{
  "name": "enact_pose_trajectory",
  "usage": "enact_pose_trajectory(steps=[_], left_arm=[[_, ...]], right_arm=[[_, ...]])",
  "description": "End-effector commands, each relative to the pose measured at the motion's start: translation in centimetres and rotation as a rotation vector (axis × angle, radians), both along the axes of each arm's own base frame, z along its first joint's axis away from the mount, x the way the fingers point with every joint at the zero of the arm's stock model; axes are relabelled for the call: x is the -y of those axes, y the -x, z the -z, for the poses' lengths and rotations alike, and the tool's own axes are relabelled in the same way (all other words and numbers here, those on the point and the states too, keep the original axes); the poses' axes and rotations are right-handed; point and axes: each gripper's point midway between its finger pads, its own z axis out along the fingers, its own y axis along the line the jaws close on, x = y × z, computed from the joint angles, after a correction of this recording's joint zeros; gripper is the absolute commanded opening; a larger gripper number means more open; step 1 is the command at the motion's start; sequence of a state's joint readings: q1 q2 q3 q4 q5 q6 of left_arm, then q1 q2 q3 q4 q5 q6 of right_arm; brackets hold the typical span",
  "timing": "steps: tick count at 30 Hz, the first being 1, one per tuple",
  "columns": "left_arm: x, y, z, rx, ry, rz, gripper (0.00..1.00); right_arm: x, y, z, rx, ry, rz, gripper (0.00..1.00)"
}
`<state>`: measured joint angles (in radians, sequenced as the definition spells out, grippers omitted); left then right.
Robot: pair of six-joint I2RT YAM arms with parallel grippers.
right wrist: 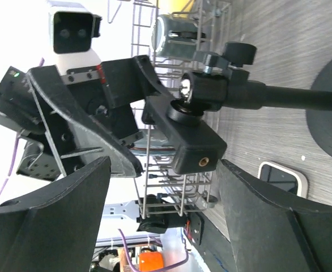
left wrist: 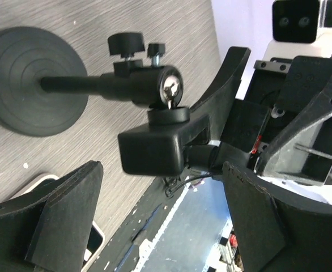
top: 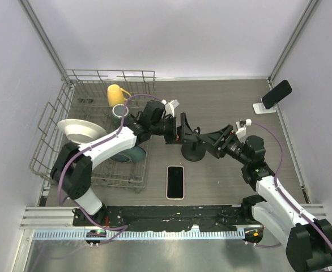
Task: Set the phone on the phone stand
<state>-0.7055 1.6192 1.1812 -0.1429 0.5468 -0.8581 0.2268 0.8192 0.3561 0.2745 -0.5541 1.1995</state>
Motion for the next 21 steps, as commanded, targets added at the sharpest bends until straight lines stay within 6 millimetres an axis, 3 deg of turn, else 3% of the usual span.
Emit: enact_pose_trajectory(steps=[1, 6, 11, 21], left_arm=[[1.5, -1.4, -3.0, 0.061, 0.148, -0.001, 0.89], [1.3, -2.6, -2.1, 0.036, 0.155, -0.037, 0.78], [1.3, -3.3, -1.6, 0.026, 0.159, -0.043, 0.71], [1.3, -2.9, -0.3, 0.002, 0.165, -0.035, 0.36]], right_arm=[[-0.3, 0.1, -3.2, 0.145, -0.130, -0.013, 0.80], [-0.2, 0.1, -2.8, 0.144, -0.178, -0.008, 0.72], [-0.3, -0.1, -2.7, 0.142, -0.164, -0.017, 0.73], [-0.6, -0.4, -1.4, 0.097, -0.132, -0.036, 0.70]])
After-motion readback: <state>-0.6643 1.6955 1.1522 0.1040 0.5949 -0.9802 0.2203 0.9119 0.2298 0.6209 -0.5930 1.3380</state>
